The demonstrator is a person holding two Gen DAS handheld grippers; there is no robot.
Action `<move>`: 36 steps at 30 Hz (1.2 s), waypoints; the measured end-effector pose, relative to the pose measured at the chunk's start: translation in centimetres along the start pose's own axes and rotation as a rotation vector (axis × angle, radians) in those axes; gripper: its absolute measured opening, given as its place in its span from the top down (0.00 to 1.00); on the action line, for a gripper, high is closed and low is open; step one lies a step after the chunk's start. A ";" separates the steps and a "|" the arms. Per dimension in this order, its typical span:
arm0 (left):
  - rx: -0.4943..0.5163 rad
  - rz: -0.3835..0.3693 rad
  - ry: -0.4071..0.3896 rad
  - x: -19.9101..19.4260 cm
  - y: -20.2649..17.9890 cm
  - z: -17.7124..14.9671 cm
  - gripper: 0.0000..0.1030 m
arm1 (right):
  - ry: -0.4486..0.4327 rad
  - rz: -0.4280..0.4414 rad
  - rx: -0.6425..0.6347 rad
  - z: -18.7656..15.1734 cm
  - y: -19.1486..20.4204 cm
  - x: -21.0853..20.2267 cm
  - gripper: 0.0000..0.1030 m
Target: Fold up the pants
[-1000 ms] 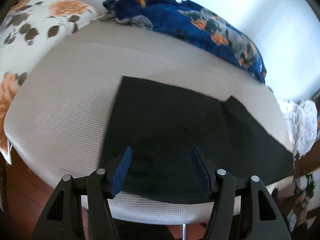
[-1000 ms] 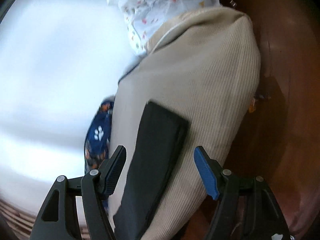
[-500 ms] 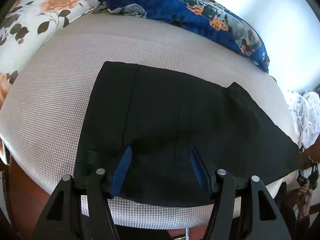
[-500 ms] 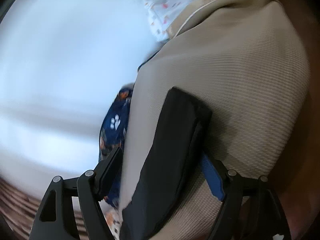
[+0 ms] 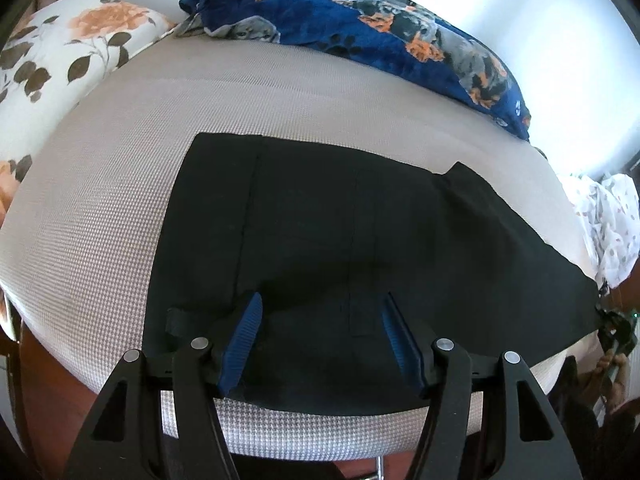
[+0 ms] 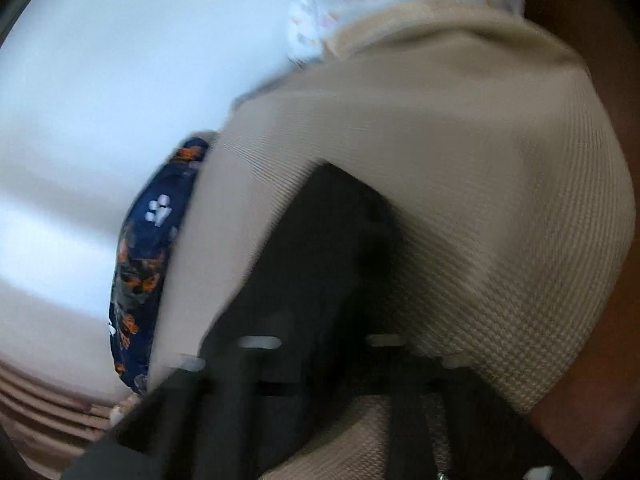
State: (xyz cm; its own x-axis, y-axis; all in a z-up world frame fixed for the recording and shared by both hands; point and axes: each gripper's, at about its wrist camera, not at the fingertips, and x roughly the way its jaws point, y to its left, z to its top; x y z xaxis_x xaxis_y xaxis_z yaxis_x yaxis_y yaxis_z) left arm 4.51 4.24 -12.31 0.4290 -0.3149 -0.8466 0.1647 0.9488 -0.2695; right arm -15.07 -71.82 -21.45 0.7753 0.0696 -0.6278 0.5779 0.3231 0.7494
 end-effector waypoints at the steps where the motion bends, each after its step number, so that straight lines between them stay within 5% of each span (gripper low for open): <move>1: 0.001 -0.002 -0.002 -0.1 0.0 0.0 0.38 | -0.001 -0.004 -0.004 0.0 0.0 -0.1 0.89; 13: 0.006 -0.044 -0.018 -0.9 -0.1 0.4 0.38 | -0.009 0.043 -0.185 -2.7 9.5 -1.9 0.89; 24: 0.079 -0.054 -0.008 -1.2 -1.4 -0.4 0.38 | 0.155 0.116 -0.320 -11.3 17.5 2.1 0.89; 36: 0.094 -0.070 0.002 -1.1 -2.0 -0.8 0.32 | 0.284 0.050 -0.471 -18.7 20.2 5.4 0.89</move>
State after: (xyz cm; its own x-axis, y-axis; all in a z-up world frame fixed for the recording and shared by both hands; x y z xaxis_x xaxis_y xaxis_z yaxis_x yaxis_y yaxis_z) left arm 2.97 2.69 -11.21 0.4114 -0.3802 -0.8284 0.2772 0.9180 -0.2837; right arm -3.98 -47.26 -13.66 0.6618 0.3264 -0.6750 0.3150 0.6959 0.6454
